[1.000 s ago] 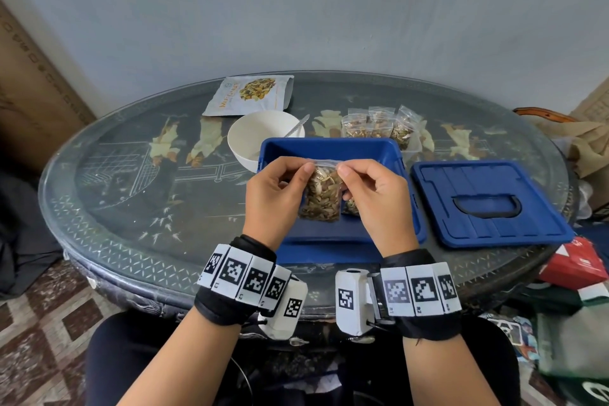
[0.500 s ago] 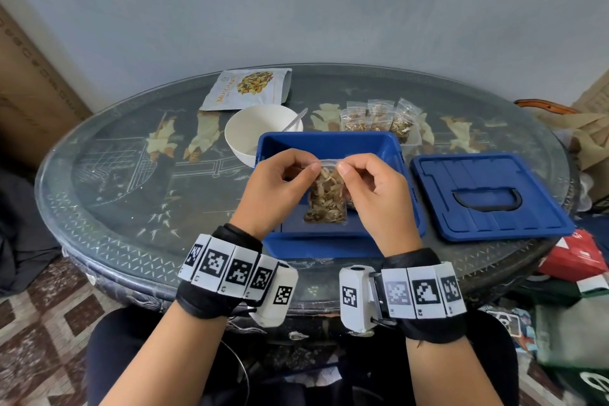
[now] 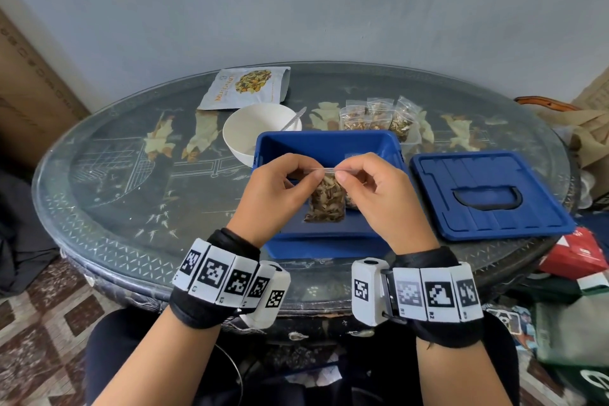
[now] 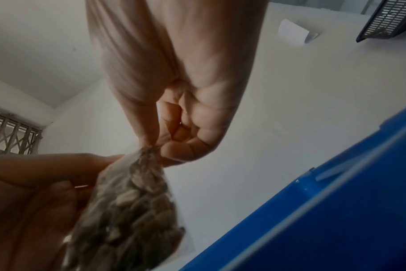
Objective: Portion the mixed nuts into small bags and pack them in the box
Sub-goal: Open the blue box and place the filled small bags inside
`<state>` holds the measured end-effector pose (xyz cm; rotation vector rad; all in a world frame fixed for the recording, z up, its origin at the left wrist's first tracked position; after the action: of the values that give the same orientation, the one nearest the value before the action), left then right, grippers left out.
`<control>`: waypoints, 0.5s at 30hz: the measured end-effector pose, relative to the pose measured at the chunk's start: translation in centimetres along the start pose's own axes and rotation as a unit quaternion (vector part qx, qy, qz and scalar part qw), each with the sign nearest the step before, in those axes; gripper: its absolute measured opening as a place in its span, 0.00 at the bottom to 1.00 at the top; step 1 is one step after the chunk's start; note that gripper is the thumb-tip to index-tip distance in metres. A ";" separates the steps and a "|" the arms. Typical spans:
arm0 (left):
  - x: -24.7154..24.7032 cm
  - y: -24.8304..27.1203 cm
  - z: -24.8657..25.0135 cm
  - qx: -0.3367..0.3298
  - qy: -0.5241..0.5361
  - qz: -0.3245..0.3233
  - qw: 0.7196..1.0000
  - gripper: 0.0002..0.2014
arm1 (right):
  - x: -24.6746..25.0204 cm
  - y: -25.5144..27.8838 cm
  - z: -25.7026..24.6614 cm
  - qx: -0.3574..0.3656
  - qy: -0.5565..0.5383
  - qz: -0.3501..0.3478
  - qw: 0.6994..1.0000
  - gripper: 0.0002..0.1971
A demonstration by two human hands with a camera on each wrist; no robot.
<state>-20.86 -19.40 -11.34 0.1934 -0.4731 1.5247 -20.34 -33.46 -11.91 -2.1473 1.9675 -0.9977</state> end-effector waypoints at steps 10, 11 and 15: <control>-0.1 -0.6 0.2 -0.036 -0.058 -0.019 0.997 0.04 | -0.2 0.0 -0.2 0.012 0.014 -0.018 1.000 0.04; -0.1 -0.6 0.2 -0.050 -0.068 -0.012 0.996 0.04 | -0.2 0.0 -0.2 0.013 0.015 -0.018 1.000 0.04; -0.1 -0.2 0.9 -0.101 -0.094 0.016 0.990 0.04 | -0.4 0.0 -0.2 0.032 0.024 -0.012 0.999 0.04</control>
<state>-20.78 -19.86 -10.58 0.1725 -0.7794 1.4851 -20.39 -33.06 -11.89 -2.1385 1.9068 -1.1094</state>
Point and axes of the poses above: each hand's wrist, its own y-axis away from the middle knuckle, its own x-axis out of the back of the hand, z = x × y, the point moved 8 cm from there along -y, towards the middle knuckle, and after that the axes turned 6 degrees about x, right-handed, at the moved point
